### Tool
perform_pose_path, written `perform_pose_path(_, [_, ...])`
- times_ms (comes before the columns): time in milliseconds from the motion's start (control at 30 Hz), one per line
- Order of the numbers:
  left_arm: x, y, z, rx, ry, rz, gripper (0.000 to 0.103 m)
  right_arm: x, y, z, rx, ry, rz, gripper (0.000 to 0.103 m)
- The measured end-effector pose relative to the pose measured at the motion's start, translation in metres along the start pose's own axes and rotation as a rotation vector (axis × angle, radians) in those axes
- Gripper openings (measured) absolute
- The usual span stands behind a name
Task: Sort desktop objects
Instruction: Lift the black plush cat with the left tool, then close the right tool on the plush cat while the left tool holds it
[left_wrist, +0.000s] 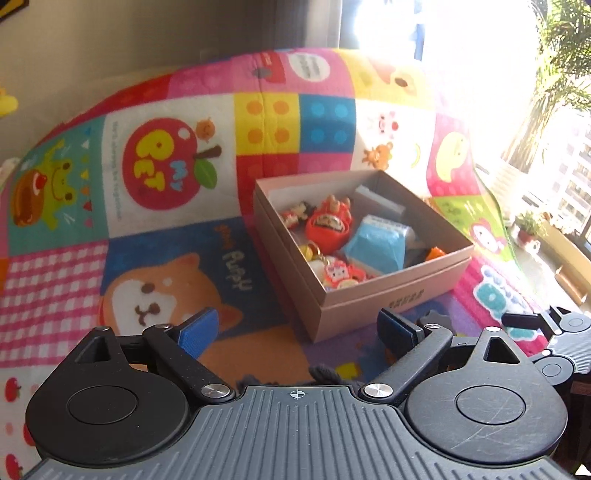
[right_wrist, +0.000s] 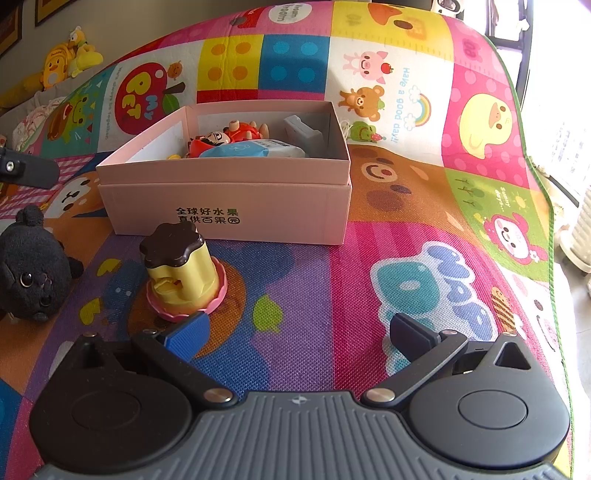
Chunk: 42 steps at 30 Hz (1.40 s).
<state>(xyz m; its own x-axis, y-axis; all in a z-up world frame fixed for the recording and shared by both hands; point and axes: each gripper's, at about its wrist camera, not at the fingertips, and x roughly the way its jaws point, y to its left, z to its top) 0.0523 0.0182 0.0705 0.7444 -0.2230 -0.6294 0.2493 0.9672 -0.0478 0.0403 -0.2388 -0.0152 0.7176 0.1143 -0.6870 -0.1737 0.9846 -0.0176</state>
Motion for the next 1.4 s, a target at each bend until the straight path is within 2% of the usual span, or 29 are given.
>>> perform_pose_path(100, [-0.018, 0.001, -0.01, 0.076, -0.033, -0.035, 0.1, 0.0, 0.0, 0.0, 0.0, -0.001, 0.002, 0.103])
perform_pose_path(167, [-0.023, -0.002, -0.026, 0.132, 0.0, -0.051, 0.1, -0.003, -0.001, -0.001, -0.001, -0.014, 0.021, 0.103])
perform_pose_path(233, [-0.026, -0.005, -0.048, 0.186, 0.047, -0.039, 0.1, -0.012, 0.0, -0.002, -0.02, -0.052, 0.079, 0.103])
perform_pose_path(333, [-0.024, -0.005, -0.078, 0.205, 0.107, -0.051, 0.1, -0.015, 0.016, 0.0, -0.077, -0.038, 0.137, 0.103])
perform_pose_path(433, [-0.016, 0.002, -0.095, 0.141, 0.149, -0.06, 0.1, -0.02, 0.034, 0.008, -0.111, -0.064, 0.129, 0.102])
perform_pose_path(567, [-0.019, 0.014, -0.104, 0.069, 0.139, -0.075, 0.1, -0.056, 0.055, 0.019, -0.202, -0.203, 0.23, 0.102])
perform_pose_path(667, [-0.03, 0.029, -0.098, 0.034, 0.084, -0.042, 0.101, -0.074, 0.085, 0.019, -0.386, -0.27, 0.26, 0.102])
perform_pose_path(700, [-0.034, 0.036, -0.095, 0.012, 0.06, -0.022, 0.101, -0.075, 0.096, 0.018, -0.436, -0.28, 0.278, 0.098])
perform_pose_path(800, [-0.048, 0.06, -0.086, -0.085, -0.019, 0.062, 0.102, -0.068, 0.13, 0.014, -0.54, -0.261, 0.334, 0.093])
perform_pose_path(867, [-0.055, 0.08, -0.082, -0.186, -0.063, 0.109, 0.102, -0.059, 0.152, 0.008, -0.605, -0.282, 0.319, 0.093])
perform_pose_path(933, [-0.06, 0.095, -0.081, -0.265, -0.09, 0.12, 0.102, -0.048, 0.171, 0.002, -0.669, -0.303, 0.275, 0.093])
perform_pose_path(967, [-0.063, 0.102, -0.08, -0.295, -0.102, 0.121, 0.102, -0.043, 0.177, 0.001, -0.686, -0.296, 0.272, 0.088])
perform_pose_path(1033, [-0.068, 0.107, -0.08, -0.301, -0.117, 0.134, 0.102, -0.037, 0.181, 0.008, -0.675, -0.238, 0.304, 0.07])
perform_pose_path(1100, [-0.073, 0.108, -0.082, -0.274, -0.131, 0.146, 0.102, -0.038, 0.173, 0.023, -0.584, -0.181, 0.359, 0.066])
perform_pose_path(1133, [-0.075, 0.107, -0.082, -0.256, -0.139, 0.146, 0.102, -0.04, 0.165, 0.034, -0.512, -0.135, 0.42, 0.063])
perform_pose_path(1200, [-0.08, 0.105, -0.085, -0.213, -0.154, 0.125, 0.102, -0.039, 0.141, 0.056, -0.338, -0.016, 0.579, 0.047])
perform_pose_path(1267, [-0.082, 0.102, -0.087, -0.183, -0.159, 0.084, 0.103, -0.033, 0.122, 0.071, -0.226, 0.071, 0.68, 0.04])
perform_pose_path(1300, [-0.082, 0.1, -0.088, -0.171, -0.159, 0.066, 0.103, -0.03, 0.118, 0.073, -0.209, 0.076, 0.67, 0.04])
perform_pose_path(1400, [-0.076, 0.093, -0.09, -0.148, -0.138, 0.037, 0.103, -0.026, 0.116, 0.067, -0.249, 0.011, 0.549, 0.044])
